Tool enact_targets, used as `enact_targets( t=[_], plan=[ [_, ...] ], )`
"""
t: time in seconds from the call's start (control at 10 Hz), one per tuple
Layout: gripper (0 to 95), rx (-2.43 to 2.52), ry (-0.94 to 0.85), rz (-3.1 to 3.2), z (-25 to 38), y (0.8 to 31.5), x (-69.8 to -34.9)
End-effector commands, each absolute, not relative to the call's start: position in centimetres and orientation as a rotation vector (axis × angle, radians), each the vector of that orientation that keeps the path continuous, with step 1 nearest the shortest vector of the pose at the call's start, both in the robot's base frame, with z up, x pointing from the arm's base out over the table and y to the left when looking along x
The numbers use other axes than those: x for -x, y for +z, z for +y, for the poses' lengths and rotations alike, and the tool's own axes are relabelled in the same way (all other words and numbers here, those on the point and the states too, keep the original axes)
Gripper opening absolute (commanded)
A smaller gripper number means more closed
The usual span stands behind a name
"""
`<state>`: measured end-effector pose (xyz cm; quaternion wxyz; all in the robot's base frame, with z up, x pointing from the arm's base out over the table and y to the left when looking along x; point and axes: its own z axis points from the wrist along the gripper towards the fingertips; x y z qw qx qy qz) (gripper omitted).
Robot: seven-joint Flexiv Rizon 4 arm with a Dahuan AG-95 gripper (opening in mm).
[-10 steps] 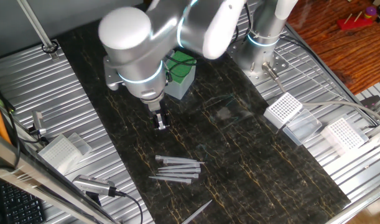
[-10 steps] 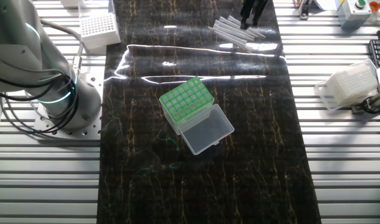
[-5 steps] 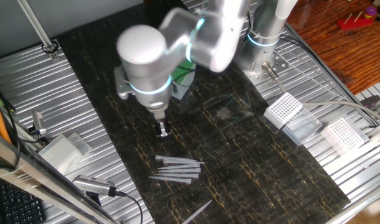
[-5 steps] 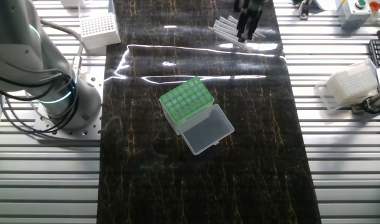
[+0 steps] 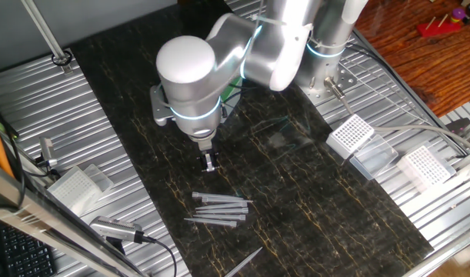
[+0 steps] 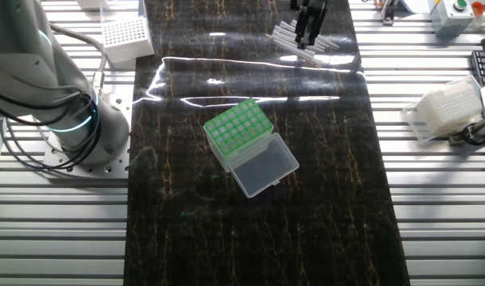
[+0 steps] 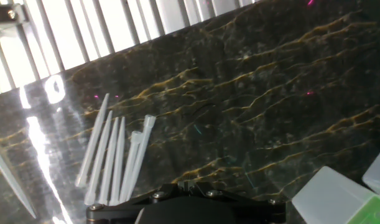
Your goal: Insert a large pipette tip into the holder for large pipette tips
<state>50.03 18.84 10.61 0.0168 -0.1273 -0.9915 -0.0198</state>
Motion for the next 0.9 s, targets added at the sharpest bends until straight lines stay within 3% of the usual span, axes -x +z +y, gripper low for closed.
enact_targets(
  t=[0.1, 0.9],
  plan=[
    [0.0, 0.388, -0.044, -3.075, 18.72, 10.81, -49.89],
    [0.0, 0.398, -0.040, -3.074, 18.72, 10.82, -49.89]
  ],
)
